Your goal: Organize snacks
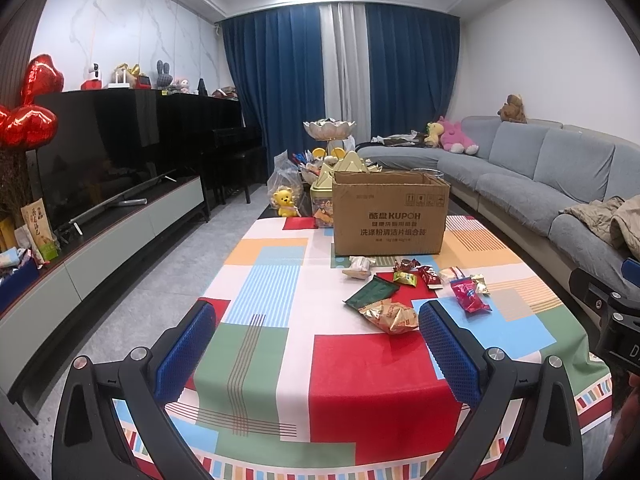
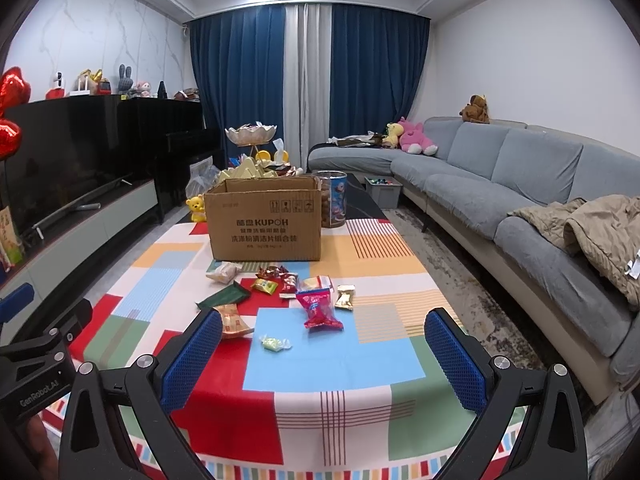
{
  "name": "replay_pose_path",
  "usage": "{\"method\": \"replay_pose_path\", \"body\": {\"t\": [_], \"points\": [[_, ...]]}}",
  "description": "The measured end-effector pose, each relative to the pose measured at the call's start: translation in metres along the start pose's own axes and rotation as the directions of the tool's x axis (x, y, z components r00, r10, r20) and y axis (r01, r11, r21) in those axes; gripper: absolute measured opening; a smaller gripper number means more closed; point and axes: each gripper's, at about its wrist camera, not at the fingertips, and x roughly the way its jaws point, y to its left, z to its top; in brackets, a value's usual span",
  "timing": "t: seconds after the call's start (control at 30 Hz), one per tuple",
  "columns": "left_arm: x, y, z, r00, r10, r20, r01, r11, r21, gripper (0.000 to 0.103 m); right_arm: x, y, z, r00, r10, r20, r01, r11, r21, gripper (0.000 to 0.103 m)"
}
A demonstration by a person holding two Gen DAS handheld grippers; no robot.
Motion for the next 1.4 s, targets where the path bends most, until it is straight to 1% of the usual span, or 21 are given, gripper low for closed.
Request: {"method": "replay_pose_path", "body": {"t": [1.2, 1.4], "points": [[-0.0003, 0.0019, 0.0010, 1.000, 0.003, 0.006, -0.003, 1.000, 0.004, 0.103, 0.0017, 0.0003, -0.0024, 1.000, -0.008, 0.005, 0.008, 1.000, -0.003, 0.103], [0.0046, 0.0016, 0.0022, 1.000, 0.003, 0.000, -0.003, 1.000, 0.015, 0.103, 0.0078, -0.0025, -0.0028, 1.000, -0.008, -0.006, 0.008, 1.000, -0.001, 0.103]]}}
